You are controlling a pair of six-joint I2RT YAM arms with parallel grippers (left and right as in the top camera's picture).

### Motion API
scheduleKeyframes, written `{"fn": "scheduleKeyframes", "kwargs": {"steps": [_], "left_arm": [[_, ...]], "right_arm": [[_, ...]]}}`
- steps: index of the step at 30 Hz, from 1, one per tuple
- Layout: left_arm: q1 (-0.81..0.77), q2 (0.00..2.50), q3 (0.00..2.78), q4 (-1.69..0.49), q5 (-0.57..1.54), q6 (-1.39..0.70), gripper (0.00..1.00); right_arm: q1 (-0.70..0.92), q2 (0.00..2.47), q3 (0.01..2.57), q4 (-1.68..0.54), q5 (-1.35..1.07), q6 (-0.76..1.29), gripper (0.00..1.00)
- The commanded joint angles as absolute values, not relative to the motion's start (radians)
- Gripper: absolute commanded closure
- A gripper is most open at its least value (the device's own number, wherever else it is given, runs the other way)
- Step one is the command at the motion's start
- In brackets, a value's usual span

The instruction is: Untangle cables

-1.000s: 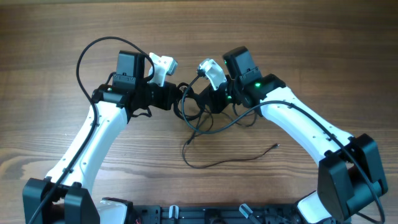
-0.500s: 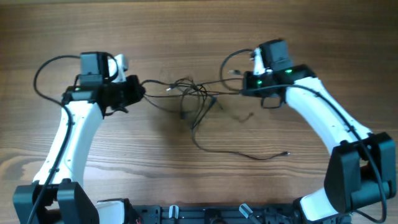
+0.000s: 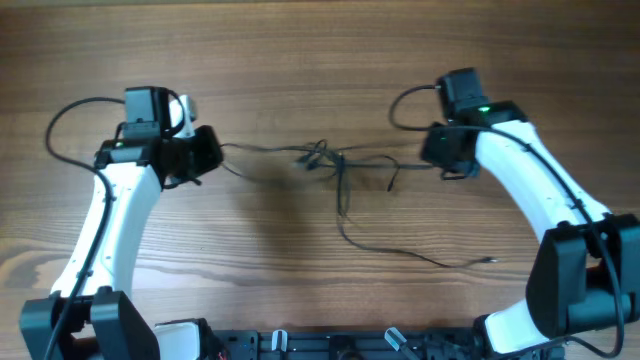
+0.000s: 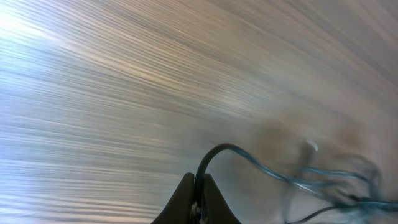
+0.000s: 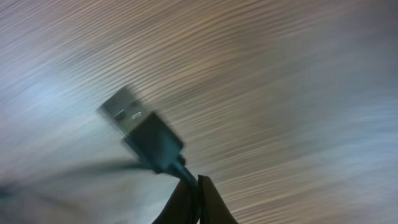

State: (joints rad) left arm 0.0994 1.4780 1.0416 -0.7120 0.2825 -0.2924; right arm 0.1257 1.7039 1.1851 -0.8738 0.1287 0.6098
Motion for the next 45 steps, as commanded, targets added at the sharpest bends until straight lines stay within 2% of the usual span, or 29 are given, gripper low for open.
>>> {"fn": "scheduleKeyframes", "kwargs": {"steps": [1, 6, 11, 16, 17, 18, 19, 20, 24, 28, 31, 32, 33, 34, 35, 41, 45], "left_arm": [[0.272, 1.456, 1.045, -0.704, 0.116, -0.336, 0.96], [0.406, 1.457, 1.045, -0.674, 0.277, -0.451, 0.96], [0.416, 1.457, 1.045, -0.637, 0.500, -0.440, 0.96], [0.325, 1.457, 1.045, -0.622, 0.631, -0.340, 0.96], [0.298, 1.457, 1.045, -0.623, 0.632, -0.340, 0.96], [0.259, 1.457, 1.045, -0.623, 0.631, -0.340, 0.96], [0.236, 1.457, 1.045, -0.621, 0.631, -0.340, 0.96], [0.204, 1.457, 1.045, -0.620, 0.630, -0.340, 0.94], [0.076, 1.457, 1.045, -0.620, 0.545, -0.342, 0.73], [-0.028, 1.457, 1.045, -0.630, 0.411, -0.356, 0.53], [-0.085, 1.459, 1.045, -0.650, 0.343, -0.419, 0.51], [-0.118, 1.462, 1.045, -0.662, 0.308, -0.462, 0.48], [-0.136, 1.466, 1.045, -0.665, 0.290, -0.481, 0.41], [-0.149, 1.470, 1.045, -0.665, 0.284, -0.483, 0.17], [-0.161, 1.476, 1.045, -0.664, 0.279, -0.483, 0.00], [-0.207, 1.516, 1.045, -0.664, 0.275, -0.479, 0.00], [-0.208, 1.526, 1.044, -0.679, 0.268, -0.476, 0.00]], "right_arm": [[-0.090, 1.711, 1.182, -0.856, 0.247, 0.592, 0.96], [-0.233, 1.711, 1.182, -0.775, -0.012, 0.469, 0.96], [-0.221, 1.711, 1.180, -0.716, -0.298, 0.322, 0.95], [-0.122, 1.711, 1.169, -0.665, -0.453, 0.216, 0.78], [-0.084, 1.711, 1.169, -0.661, -0.459, 0.207, 0.72], [-0.052, 1.711, 1.169, -0.657, -0.451, 0.200, 0.53], [-0.030, 1.711, 1.169, -0.653, -0.440, 0.192, 0.32], [-0.001, 1.711, 1.169, -0.650, -0.414, 0.182, 0.00], [0.101, 1.711, 1.169, -0.640, -0.207, 0.242, 0.00], [0.156, 1.711, 1.169, -0.665, -0.040, 0.388, 0.00], [0.173, 1.711, 1.169, -0.704, 0.007, 0.549, 0.00], [0.181, 1.711, 1.169, -0.725, -0.002, 0.668, 0.00], [0.185, 1.711, 1.169, -0.734, -0.022, 0.715, 0.00], [0.189, 1.711, 1.169, -0.739, -0.056, 0.722, 0.00], [0.192, 1.711, 1.169, -0.742, -0.097, 0.710, 0.01], [0.198, 1.688, 1.202, -0.804, -0.182, 0.442, 0.00], [0.193, 1.619, 1.311, -0.885, -0.189, 0.418, 0.00]]}}
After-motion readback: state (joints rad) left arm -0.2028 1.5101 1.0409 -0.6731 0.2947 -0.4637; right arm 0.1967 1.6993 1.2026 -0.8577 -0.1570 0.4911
